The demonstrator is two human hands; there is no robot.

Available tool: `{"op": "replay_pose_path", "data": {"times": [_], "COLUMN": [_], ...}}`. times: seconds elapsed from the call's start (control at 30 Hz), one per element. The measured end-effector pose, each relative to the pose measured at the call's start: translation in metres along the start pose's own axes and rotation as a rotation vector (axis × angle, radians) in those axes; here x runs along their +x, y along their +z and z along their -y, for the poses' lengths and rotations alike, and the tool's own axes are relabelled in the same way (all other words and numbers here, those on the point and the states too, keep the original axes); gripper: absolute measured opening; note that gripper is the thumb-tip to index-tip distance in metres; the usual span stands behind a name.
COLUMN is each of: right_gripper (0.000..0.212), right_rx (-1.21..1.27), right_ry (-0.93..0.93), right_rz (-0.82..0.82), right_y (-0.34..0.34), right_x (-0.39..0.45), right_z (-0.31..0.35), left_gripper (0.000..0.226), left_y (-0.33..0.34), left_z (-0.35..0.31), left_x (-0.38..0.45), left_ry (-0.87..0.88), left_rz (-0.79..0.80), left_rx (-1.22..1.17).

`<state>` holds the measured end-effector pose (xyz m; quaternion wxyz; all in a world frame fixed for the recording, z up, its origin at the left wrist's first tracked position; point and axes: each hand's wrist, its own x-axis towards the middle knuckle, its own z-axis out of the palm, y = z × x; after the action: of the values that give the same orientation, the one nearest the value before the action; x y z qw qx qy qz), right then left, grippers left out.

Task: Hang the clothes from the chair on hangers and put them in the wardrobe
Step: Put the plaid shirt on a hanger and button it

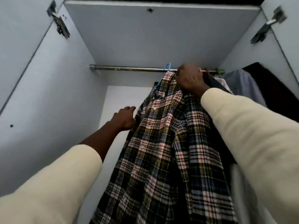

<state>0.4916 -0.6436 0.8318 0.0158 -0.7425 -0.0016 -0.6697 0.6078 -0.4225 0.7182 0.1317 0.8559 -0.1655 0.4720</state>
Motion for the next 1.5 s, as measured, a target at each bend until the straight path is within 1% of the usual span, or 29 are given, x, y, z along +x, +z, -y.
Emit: {"op": "replay_pose_path", "data": {"times": [0.1,0.3,0.43,0.53,0.67,0.77,0.87,1.0,1.13,1.27,1.37,1.43,1.5], "right_gripper": [0.029,0.030,0.031,0.030,0.031,0.031,0.032,0.033,0.035,0.034,0.037,0.046,0.066], "right_rx": [0.017,-0.029,-0.040,-0.015,0.023,0.008,0.003,0.077,0.203,0.256,0.401,0.449,0.436], "right_ry": [0.019,-0.007,-0.022,-0.033,-0.005,0.018,0.019,0.040,0.055,0.149,0.345,0.439,0.447], "right_rz": [-0.067,-0.161,-0.127,-0.108,-0.065,-0.089,-0.089,-0.019,0.086,0.058,0.029,-0.007,-0.018], "right_y": [0.026,0.054,0.073,0.079,0.072,0.067,0.062,0.049,0.046,0.048,0.050,0.052,0.053], "right_x": [0.025,0.057,0.063,0.066,0.068,0.066,0.067,0.072,0.066,0.040,0.014,-0.009,-0.036], "right_z": [-0.004,0.004,0.003,0.001,0.011,0.015,0.013,0.011,0.018,0.027,0.035,0.042,0.047], "left_gripper": [0.069,0.068,0.064,0.064,0.062,0.057,0.057,0.058,0.060,0.063,0.062,0.065,0.068], "left_y": [0.016,0.038,0.054,0.063,0.071,0.071,0.062,0.045,0.033,0.031,0.030,0.027,0.028], "left_z": [-0.001,-0.009,-0.010,-0.009,-0.004,-0.002,0.002,0.011,0.011,-0.003,-0.011,-0.013,-0.012], "left_x": [0.032,0.073,0.085,0.084,0.076,0.067,0.059,0.058,0.055,0.045,0.034,0.023,0.008], "left_ry": [0.024,0.047,0.064,0.074,0.060,0.052,0.037,0.030,0.011,0.037,0.077,0.086,0.088], "left_rz": [-0.009,-0.041,-0.048,-0.029,-0.006,0.030,0.034,-0.002,-0.025,0.012,-0.006,-0.020,-0.020], "left_rx": [0.052,0.075,0.086,0.098,0.105,0.135,0.135,0.170,0.134,0.114,0.103,0.091,0.085]}}
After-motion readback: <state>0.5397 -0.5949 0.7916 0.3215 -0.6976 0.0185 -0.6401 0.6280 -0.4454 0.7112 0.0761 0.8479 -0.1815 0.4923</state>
